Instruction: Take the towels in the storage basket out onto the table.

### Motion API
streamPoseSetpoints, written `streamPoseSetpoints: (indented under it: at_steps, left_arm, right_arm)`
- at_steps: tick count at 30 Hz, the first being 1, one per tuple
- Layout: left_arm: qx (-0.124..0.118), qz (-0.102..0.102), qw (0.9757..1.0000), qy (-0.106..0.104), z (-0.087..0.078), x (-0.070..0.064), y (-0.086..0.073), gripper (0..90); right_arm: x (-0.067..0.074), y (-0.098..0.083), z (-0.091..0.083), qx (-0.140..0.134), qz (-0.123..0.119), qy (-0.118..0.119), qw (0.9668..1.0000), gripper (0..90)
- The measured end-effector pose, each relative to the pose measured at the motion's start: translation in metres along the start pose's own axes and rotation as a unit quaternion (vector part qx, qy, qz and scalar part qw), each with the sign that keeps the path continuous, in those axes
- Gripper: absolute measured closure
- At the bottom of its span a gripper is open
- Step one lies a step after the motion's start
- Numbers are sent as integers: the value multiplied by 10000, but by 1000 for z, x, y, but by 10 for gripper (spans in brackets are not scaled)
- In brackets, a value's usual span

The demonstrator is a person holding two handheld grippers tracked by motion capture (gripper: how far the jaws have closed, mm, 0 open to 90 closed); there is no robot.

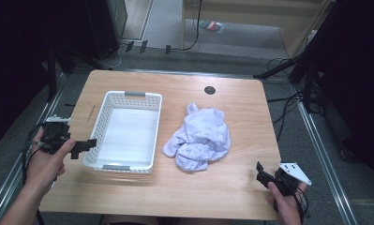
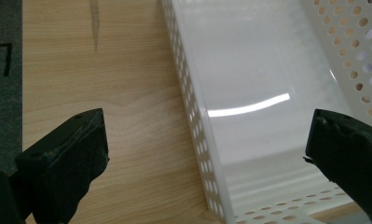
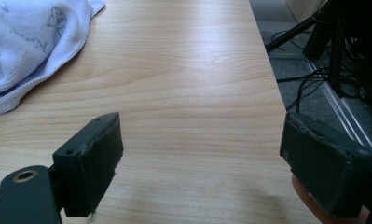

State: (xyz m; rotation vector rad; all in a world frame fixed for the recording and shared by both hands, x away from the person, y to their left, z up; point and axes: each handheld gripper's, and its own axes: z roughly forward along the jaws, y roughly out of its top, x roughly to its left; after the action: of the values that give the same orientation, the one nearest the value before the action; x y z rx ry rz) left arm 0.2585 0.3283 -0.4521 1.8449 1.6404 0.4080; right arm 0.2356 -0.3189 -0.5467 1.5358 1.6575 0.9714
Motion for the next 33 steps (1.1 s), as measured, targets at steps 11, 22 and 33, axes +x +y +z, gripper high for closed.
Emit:
streamPoseSetpoints:
  at_steps: [11, 22, 33]
  left_arm:
    - [-1481, -529, 9866, -430, -8, 37, -64, 0]
    - [-2403, -711, 9679, -207, 10, 52, -113, 0]
    - [-2171, -963, 9714, -73, 19, 55, -111, 0]
  right_arm:
    - [-1, 0, -1, 16, 43, -25, 10000, 134]
    - [3, -2, -2, 214, -335, 65, 9992, 136]
    - [3, -3, -4, 169, -245, 24, 9996, 129]
